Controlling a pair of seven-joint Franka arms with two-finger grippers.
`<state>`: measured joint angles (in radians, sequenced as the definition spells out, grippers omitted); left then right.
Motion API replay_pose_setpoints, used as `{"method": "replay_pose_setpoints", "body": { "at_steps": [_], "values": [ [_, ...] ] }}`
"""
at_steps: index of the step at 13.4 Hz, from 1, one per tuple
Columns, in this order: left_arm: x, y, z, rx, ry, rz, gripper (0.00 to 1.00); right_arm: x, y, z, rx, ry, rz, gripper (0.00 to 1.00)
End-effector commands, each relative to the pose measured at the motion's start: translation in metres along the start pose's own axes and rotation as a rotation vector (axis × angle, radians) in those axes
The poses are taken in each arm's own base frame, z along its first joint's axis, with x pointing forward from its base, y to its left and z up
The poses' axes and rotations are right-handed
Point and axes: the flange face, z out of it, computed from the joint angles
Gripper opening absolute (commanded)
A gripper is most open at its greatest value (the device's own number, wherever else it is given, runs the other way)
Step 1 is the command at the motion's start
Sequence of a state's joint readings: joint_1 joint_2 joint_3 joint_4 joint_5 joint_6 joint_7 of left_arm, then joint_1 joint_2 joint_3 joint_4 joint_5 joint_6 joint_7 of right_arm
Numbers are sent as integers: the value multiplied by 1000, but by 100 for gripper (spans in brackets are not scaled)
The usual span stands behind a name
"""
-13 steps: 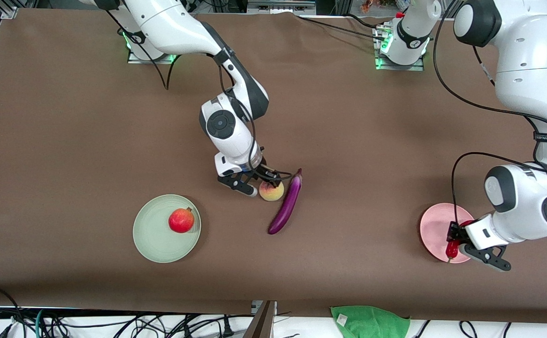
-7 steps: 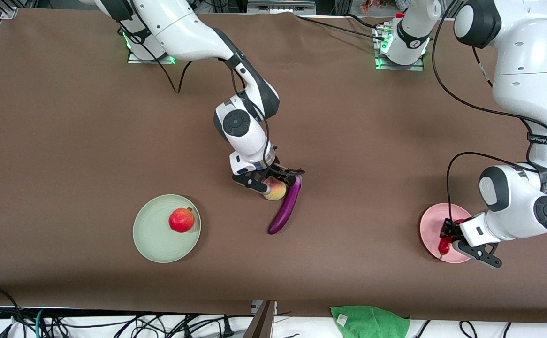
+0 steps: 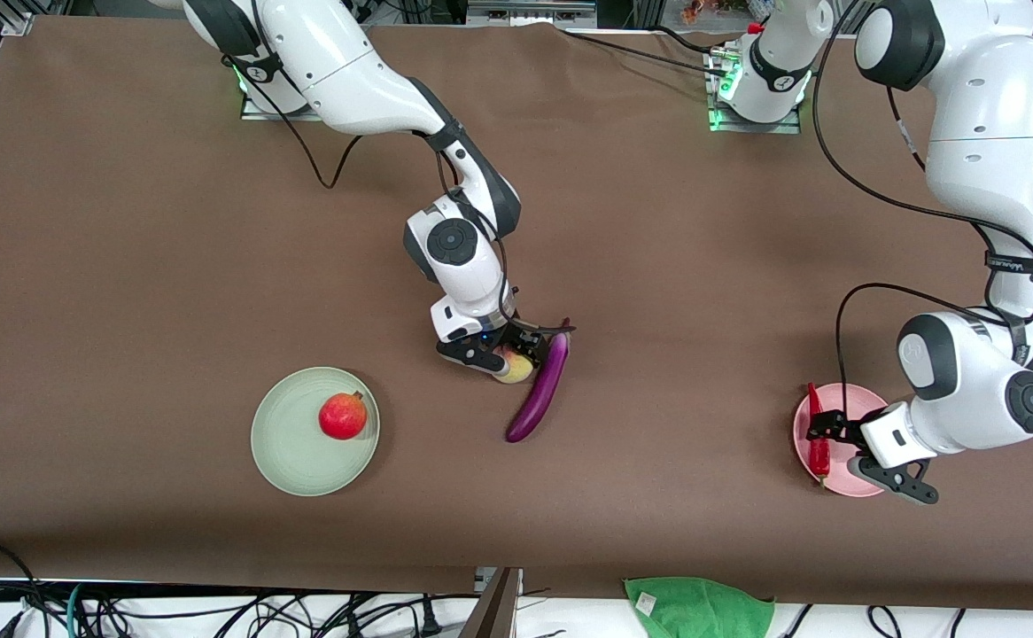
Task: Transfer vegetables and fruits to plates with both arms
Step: 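Lower the chili onto the pink plate while the right gripper lifts the peach, then place the peach on the green plate while the left gripper grasps the eggplant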
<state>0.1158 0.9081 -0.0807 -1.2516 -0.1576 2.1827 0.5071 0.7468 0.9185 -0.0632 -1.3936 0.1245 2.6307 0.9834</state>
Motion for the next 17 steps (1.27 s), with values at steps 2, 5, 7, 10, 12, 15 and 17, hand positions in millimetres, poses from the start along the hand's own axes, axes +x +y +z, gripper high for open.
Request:
{"method": "replay_pose_setpoints", "body": {
  "at_steps": [2,5,7,10,12,15,17],
  "values": [
    [18,51,-4,-47,-1,-87,100,20,5,-2,2,31,-54,35],
    [34,100,4,-50,-16,-167,100,23,3,-10,2,33,-70,0],
    [42,130,9,-76,-18,-208,100,38,6,-28,-30,12,-58,0],
    [51,178,16,-94,-28,-270,100,71,15,-77,-81,-39,-83,0],
    [54,199,23,-99,-33,-255,100,101,34,-97,-112,-67,-137,0],
    [62,286,38,-100,-48,-236,100,165,91,-123,-144,-119,-274,0],
    [65,327,48,-100,-14,-245,100,207,139,-137,-140,-167,-389,0]
  ]
}}
